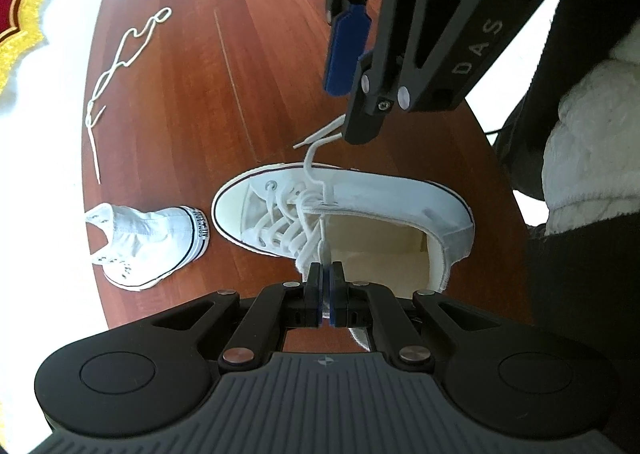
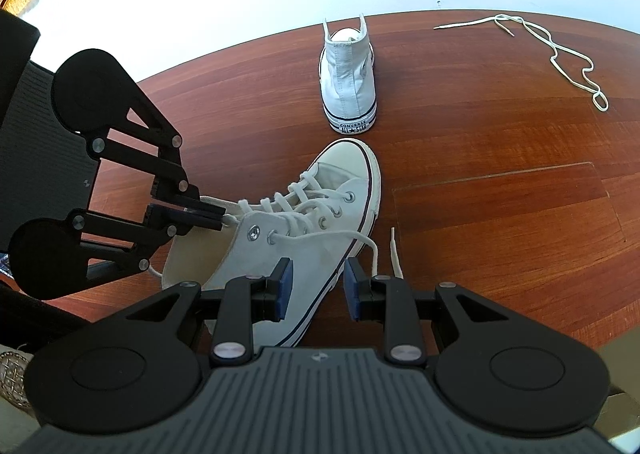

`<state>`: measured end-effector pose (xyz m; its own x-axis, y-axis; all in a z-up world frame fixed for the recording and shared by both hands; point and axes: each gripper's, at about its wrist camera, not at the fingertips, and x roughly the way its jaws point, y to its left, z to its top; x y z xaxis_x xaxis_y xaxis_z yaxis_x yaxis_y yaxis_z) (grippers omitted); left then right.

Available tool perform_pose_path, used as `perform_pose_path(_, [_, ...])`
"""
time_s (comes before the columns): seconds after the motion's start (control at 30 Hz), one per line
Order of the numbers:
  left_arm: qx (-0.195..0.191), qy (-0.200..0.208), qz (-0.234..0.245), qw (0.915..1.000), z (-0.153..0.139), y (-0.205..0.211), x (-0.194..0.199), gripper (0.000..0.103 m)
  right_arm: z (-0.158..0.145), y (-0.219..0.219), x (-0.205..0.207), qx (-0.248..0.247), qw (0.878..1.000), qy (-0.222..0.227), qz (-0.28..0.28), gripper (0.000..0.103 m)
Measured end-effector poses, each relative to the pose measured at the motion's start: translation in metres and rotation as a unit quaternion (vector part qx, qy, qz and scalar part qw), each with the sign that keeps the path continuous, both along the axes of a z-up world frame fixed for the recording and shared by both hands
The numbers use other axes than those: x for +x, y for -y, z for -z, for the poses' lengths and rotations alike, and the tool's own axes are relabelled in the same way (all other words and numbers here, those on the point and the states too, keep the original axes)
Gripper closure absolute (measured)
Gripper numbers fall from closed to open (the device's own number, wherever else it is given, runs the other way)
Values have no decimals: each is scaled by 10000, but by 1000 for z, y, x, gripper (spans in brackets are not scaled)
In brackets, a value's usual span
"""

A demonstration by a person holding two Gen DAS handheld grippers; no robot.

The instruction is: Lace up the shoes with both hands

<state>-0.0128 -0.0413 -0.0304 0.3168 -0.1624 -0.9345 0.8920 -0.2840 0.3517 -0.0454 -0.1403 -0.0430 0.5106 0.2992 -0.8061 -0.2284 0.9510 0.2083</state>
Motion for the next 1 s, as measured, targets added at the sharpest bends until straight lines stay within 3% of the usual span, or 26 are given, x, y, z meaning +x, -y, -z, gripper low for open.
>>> perform_pose_path(0.27, [60,-3,110,9999,3,3,-2,100,-1,2,-2,6,10000,6,48,74])
perform_pose_path(0.73, [-238,9,93,9997,-6,6,-8,100,-2,5,-6,4,10000,45,72,74])
perform_pose_path(1.0, [-394,11,-10,9992,-9,9,-8,100,-7,-5,-8,-86,9988,207,-432,75])
